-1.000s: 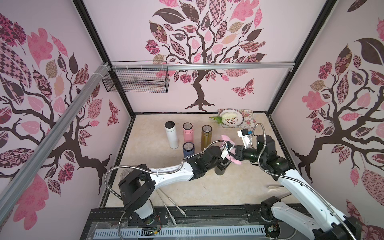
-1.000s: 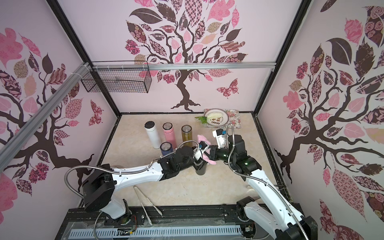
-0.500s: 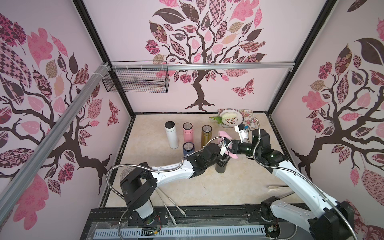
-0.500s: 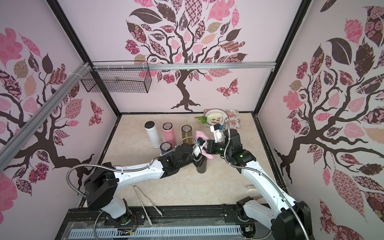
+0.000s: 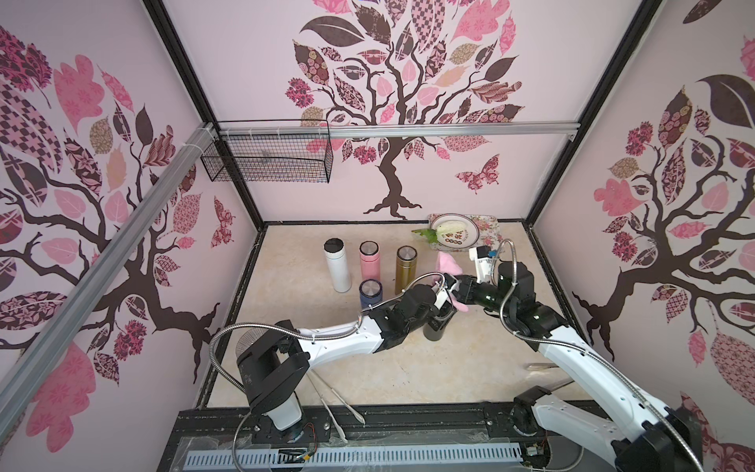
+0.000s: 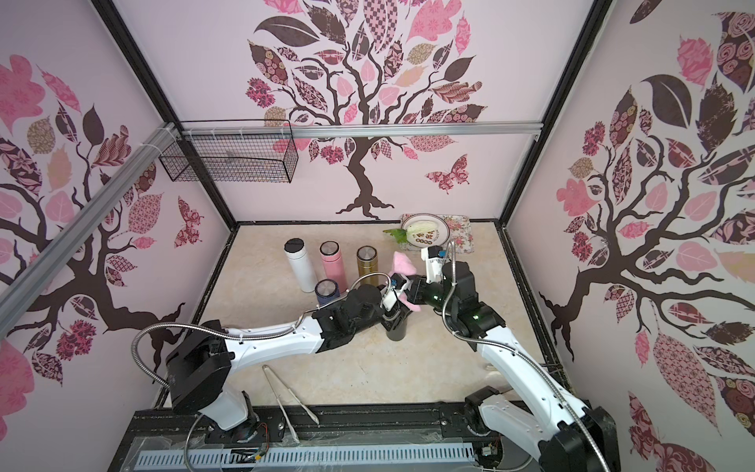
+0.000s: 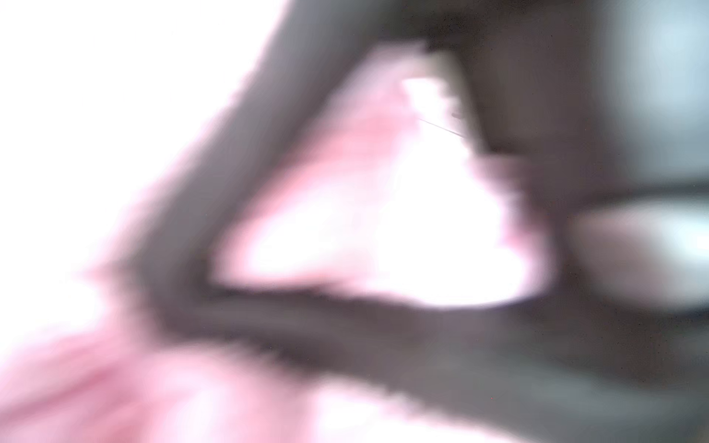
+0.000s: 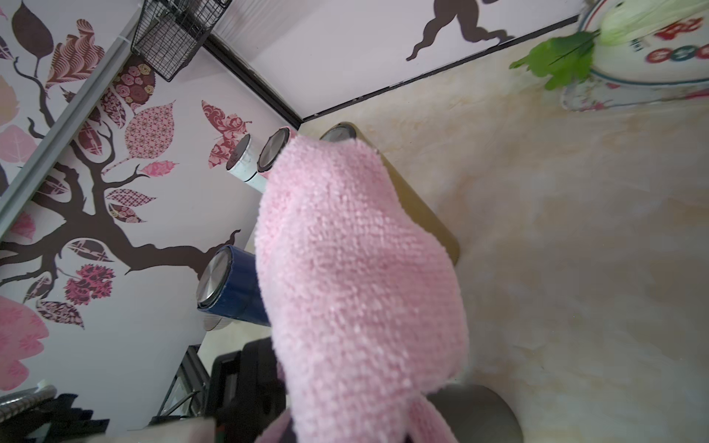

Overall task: Wipe the surface of the thermos
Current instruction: Wipe the dirt from the surface of the thermos.

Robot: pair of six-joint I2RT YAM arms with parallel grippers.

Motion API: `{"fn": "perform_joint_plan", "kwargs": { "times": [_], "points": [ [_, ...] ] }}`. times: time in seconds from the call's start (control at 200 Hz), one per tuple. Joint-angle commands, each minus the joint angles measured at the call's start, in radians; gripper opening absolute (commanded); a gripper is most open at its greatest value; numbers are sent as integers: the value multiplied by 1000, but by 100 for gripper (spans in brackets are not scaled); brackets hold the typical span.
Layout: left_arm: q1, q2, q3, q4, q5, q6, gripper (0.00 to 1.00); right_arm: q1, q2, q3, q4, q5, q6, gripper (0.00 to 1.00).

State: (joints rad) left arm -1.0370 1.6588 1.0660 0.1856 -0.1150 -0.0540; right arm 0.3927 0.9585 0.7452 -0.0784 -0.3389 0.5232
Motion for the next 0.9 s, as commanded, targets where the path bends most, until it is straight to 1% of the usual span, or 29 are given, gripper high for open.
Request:
{"fn": "perform_joint_plan", "kwargs": {
  "times": [0.0, 0.075, 0.155, 0.355, 0.54, 0.635, 0.705, 0.785, 0.895],
  "points": [
    [-4, 46, -7, -117, -21, -40, 0, 1, -54, -74, -173, 167, -41, 0],
    [-4, 43, 5, -129, -36, -61, 0, -1, -75, -119, -154, 205, -21, 0],
    [-3, 31, 40, -179, -69, -104, 0, -2, -87, -181, -99, 227, 20, 0],
    [-4, -29, 141, -300, -103, -207, 0, -23, -144, -341, 71, 184, 84, 0],
    [0, -76, 213, -400, -133, -270, 0, -49, -231, -428, 157, 117, 124, 0],
    [16, -102, 221, -397, -105, -314, 0, -52, -253, -483, 241, 53, 152, 0],
    [38, -120, 209, -359, -56, -361, 0, -57, -262, -532, 324, 6, 184, 0],
    [81, -141, 181, -286, 38, -442, 0, -67, -263, -591, 462, -65, 227, 0],
    [113, -160, 159, -218, 90, -502, 0, -69, -250, -647, 619, -124, 281, 0]
  ]
}}
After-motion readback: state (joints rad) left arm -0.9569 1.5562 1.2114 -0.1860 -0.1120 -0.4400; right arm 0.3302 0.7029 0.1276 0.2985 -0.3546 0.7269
